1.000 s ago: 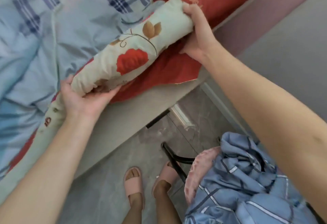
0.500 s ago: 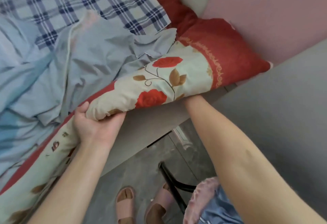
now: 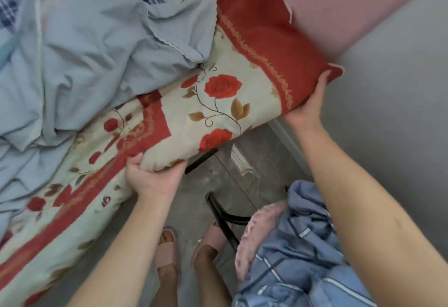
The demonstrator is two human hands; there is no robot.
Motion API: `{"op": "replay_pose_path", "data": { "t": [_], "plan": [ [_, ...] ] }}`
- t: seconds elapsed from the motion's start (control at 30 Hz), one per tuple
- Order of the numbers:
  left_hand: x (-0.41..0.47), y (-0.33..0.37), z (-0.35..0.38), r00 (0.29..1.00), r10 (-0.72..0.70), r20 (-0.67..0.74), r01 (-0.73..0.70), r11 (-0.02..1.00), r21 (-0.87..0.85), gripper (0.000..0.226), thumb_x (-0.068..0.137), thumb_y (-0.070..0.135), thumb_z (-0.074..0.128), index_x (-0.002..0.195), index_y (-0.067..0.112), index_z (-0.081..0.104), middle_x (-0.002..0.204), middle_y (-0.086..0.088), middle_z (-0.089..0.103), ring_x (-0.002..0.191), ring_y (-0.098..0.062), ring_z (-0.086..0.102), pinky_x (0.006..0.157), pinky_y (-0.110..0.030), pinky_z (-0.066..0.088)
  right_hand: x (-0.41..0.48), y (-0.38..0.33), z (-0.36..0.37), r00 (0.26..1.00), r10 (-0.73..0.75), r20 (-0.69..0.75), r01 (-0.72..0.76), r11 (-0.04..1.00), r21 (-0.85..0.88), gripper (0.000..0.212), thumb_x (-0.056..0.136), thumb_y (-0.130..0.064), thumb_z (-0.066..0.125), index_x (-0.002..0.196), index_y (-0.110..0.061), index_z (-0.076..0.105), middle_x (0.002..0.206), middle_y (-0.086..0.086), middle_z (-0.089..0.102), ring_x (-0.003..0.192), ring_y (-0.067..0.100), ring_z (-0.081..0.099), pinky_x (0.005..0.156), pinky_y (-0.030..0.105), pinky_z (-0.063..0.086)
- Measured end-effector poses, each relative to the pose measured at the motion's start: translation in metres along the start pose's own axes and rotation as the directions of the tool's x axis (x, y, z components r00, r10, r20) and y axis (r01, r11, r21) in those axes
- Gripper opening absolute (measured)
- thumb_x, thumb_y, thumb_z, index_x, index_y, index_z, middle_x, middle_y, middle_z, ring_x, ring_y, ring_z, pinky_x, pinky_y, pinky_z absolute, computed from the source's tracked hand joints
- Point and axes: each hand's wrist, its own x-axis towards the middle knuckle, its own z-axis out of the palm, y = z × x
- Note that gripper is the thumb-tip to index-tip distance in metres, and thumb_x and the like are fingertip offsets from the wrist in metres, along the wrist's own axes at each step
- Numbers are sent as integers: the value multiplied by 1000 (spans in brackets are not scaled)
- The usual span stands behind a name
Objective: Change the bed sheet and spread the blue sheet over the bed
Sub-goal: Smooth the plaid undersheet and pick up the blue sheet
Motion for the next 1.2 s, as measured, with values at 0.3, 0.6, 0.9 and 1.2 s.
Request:
{"op": "replay_pose_path", "data": {
  "t": [0.3,0.6,0.9,1.2],
  "plan": [
    [28,-37,-60,985,-79,-150,91,993,74,60,64,13,44,124,10,55,122,-12,64,116,-32,57,106,-50,35,42,-43,19,999,-17,-30,9,965,-263,25,81,-3,37,89,-8,60,85,9,66,79,24,63,82,32,53],
    [48,-54,-78,904,-137,-404,227,956,184,30,85,6,39,112,13,52,123,-8,61,115,-22,55,105,-41,37,71,-7,-49,867,-276,-415,-50,780,-623,56,78,-28,57,131,-16,45,122,4,60,95,15,62,78,31,55],
    [37,-58,-74,941,-144,-307,198,969,151,67,72,58,68,121,15,54,122,-10,60,119,-25,51,106,-52,34,97,-35,-19,880,-370,-298,20,656,-755,19,88,-26,62,99,-11,63,79,-3,61,71,13,60,72,32,56],
    [50,-86,-40,855,-84,-512,197,965,172,77,74,72,57,126,16,45,134,-6,51,129,-21,44,104,-46,36,124,-34,-18,805,-358,-472,-247,521,-817,39,92,-22,49,129,-9,50,128,5,56,116,21,57,84,31,49]
  ]
}}
